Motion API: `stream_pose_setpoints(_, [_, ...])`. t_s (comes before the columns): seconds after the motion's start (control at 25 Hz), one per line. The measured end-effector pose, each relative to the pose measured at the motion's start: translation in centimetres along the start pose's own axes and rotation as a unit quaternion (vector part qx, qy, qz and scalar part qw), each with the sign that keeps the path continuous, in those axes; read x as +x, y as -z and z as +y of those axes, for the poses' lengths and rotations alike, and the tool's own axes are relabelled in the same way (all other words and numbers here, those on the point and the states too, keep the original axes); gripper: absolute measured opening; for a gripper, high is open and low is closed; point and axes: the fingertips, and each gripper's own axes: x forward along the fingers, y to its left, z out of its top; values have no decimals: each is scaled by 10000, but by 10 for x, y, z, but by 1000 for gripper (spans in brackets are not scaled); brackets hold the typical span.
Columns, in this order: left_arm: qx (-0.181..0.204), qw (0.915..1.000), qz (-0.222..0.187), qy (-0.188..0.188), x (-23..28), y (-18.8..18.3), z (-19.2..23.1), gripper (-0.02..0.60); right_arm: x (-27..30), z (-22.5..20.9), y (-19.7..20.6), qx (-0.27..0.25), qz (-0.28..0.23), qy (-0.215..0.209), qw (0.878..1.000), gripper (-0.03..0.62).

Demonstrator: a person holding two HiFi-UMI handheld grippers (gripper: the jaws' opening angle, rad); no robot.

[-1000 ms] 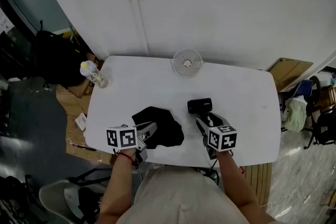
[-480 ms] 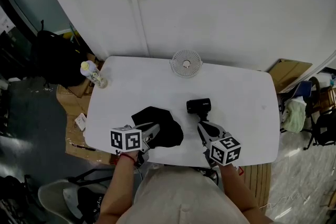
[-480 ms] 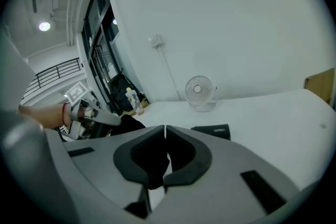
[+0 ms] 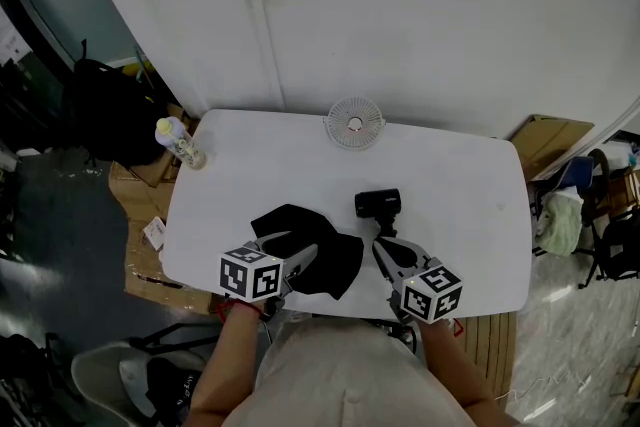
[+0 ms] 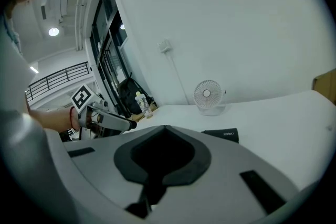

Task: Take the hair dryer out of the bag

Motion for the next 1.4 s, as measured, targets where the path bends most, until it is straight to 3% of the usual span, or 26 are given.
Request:
stream_pose_setpoints(0.2, [247,9991,-274,228,-4,-8,-25,219,-9,12,-8,14,-132,-84,9999,15])
stream_pose_setpoints(0.8, [509,9923,-854,742,-28,-17,-77,208,-33,43,-21,-154,-300,-312,9989,15])
stream_pose_setpoints(0.88, [525,9910,-991,733,-31,-20,-82,160,-38,47,-21,-164,-302,-332,9989,15])
stream_pose_setpoints(1.0, [537,9879,-1215,795,-37,-26,-90,19,-43,52,-20,-240,-288,-342,9987,15])
stream_pose_setpoints(1.4, [637,9814,-1416,1128,-56,-27,-103,9,-42,72,-31,-478,-442,-238,9976,14])
